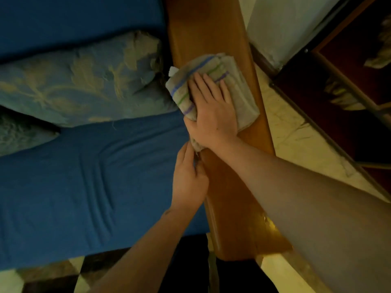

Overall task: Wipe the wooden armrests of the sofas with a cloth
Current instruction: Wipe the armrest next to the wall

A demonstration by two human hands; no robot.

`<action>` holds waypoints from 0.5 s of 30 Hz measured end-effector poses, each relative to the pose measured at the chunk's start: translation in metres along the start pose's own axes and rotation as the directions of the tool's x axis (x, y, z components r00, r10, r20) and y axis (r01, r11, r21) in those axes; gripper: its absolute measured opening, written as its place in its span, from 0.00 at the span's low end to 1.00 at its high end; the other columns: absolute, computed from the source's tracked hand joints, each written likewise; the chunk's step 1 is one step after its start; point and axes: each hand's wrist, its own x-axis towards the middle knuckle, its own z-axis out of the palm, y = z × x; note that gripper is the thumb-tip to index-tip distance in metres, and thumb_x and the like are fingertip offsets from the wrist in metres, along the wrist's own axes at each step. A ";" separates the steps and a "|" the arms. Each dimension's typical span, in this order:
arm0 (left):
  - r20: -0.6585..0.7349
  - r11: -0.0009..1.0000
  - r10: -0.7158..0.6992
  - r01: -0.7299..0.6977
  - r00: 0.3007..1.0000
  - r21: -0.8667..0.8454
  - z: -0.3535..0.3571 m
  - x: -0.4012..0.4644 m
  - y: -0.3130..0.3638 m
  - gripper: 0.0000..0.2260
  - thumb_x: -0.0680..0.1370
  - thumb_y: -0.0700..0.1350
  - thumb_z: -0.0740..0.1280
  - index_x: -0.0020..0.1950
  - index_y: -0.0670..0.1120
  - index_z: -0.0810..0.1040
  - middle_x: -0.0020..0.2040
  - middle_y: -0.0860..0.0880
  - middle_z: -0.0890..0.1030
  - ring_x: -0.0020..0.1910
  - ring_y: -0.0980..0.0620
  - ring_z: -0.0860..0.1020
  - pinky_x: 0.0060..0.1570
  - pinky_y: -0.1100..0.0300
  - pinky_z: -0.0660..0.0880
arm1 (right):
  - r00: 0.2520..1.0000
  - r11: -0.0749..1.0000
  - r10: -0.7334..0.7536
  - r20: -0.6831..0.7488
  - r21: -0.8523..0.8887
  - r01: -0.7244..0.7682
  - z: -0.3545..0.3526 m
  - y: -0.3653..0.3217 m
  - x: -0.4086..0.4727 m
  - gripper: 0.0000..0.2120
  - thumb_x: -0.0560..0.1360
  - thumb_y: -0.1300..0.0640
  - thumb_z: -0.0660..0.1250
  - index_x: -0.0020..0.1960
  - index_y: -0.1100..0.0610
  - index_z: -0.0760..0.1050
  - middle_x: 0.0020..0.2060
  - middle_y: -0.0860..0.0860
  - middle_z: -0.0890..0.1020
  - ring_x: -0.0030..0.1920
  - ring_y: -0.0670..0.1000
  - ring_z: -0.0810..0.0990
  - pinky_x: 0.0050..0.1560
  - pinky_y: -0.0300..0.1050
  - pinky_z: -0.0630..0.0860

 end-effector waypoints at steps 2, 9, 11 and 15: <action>-0.012 0.996 -0.085 0.084 0.996 -0.036 0.002 -0.031 -0.012 0.24 0.82 0.36 0.59 0.74 0.56 0.69 0.64 0.68 0.71 0.65 0.71 0.70 0.67 0.68 0.69 | 0.999 0.999 0.048 -0.017 0.020 -0.048 0.000 -0.005 -0.049 0.36 0.74 0.43 0.61 0.79 0.57 0.66 0.79 0.54 0.68 0.79 0.54 0.63 0.80 0.58 0.54; 0.122 0.965 -0.014 -0.019 0.992 0.261 -0.014 -0.050 -0.011 0.33 0.80 0.47 0.70 0.81 0.42 0.59 0.78 0.45 0.64 0.74 0.52 0.65 0.70 0.55 0.68 | 0.974 0.989 0.149 0.168 -0.007 -0.150 -0.021 -0.007 -0.238 0.39 0.74 0.41 0.64 0.82 0.54 0.58 0.81 0.52 0.61 0.82 0.52 0.56 0.81 0.58 0.49; 0.131 0.931 0.070 -0.112 0.989 0.349 -0.018 -0.032 -0.004 0.34 0.81 0.52 0.68 0.81 0.42 0.57 0.79 0.44 0.63 0.76 0.49 0.63 0.72 0.53 0.66 | 0.968 0.979 0.196 0.160 0.025 -0.202 -0.026 -0.002 -0.269 0.38 0.75 0.42 0.62 0.82 0.53 0.58 0.81 0.51 0.63 0.82 0.52 0.56 0.82 0.58 0.48; 0.148 0.884 0.114 -0.168 0.982 0.437 -0.023 0.022 0.015 0.32 0.83 0.55 0.63 0.82 0.43 0.57 0.82 0.42 0.58 0.80 0.44 0.58 0.77 0.46 0.62 | 0.956 0.971 0.221 0.192 0.053 -0.235 -0.030 0.005 -0.284 0.37 0.75 0.45 0.61 0.82 0.52 0.58 0.81 0.49 0.62 0.82 0.52 0.55 0.82 0.58 0.48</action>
